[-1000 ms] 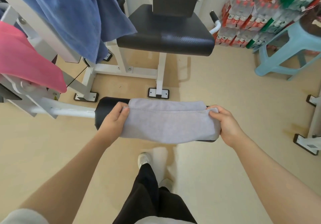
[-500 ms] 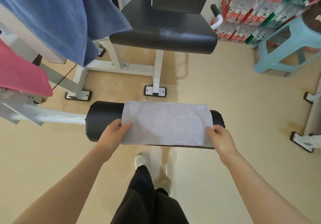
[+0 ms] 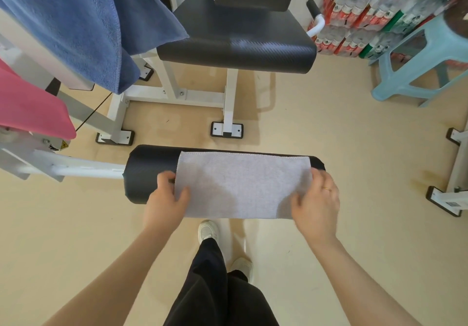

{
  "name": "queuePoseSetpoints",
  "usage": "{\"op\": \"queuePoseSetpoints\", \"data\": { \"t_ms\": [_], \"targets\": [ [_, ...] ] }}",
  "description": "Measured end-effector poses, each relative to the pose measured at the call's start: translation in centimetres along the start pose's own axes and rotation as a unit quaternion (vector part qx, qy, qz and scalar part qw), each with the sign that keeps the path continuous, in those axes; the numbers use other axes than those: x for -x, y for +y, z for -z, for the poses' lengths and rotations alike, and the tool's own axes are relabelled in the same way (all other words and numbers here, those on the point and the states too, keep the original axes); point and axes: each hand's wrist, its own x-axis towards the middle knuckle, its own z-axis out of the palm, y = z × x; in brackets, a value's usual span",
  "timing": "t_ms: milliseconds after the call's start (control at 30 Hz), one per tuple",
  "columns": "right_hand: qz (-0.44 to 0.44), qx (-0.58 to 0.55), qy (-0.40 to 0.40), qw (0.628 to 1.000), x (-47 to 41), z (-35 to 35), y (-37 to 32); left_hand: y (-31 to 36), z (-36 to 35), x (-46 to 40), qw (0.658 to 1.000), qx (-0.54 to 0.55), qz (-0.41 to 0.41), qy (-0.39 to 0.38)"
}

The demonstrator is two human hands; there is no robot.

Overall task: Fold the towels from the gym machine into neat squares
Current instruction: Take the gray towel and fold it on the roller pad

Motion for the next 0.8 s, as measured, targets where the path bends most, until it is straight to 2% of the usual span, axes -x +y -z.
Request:
{"op": "queuePoseSetpoints", "data": {
  "t_ms": [67,100,167,233,333,433,600,733,800],
  "targets": [
    [0.156,0.037,0.019,0.987,1.0,-1.1,-2.6,0.8,-1.3,0.3,0.978,-0.129,-0.136,0.096],
    [0.214,0.041,0.005,0.976,1.4,-1.8,-4.1,1.0,-2.3,0.3,0.953,-0.188,-0.211,0.107],
    [0.279,0.057,-0.034,0.958,2.2,-3.7,-6.6,1.4,-4.3,-0.1,0.904,-0.262,-0.328,0.078],
    [0.308,0.087,-0.054,0.946,2.3,-5.7,-7.7,1.3,-5.7,-0.5,0.872,-0.313,-0.377,0.022],
    [0.298,0.146,-0.087,0.939,1.3,-7.1,-6.8,-0.2,-5.9,-1.7,0.849,-0.354,-0.391,-0.02],
    [0.283,0.167,-0.089,0.94,-0.2,-6.7,-4.1,-1.0,-5.3,-2.6,0.834,-0.383,-0.395,-0.035],
    [0.148,0.167,-0.091,0.97,-1.3,-3.5,1.8,-0.7,-4.7,-2.5,0.839,-0.419,-0.346,-0.043],
    [0.004,0.115,-0.137,0.984,-1.5,-1.4,4.2,0.1,-5.0,-2.0,0.841,-0.439,-0.313,-0.036],
    [-0.01,0.091,-0.116,0.989,-1.2,-0.7,3.6,1.0,-5.2,-1.5,0.849,-0.429,-0.306,-0.037]
  ]
}}
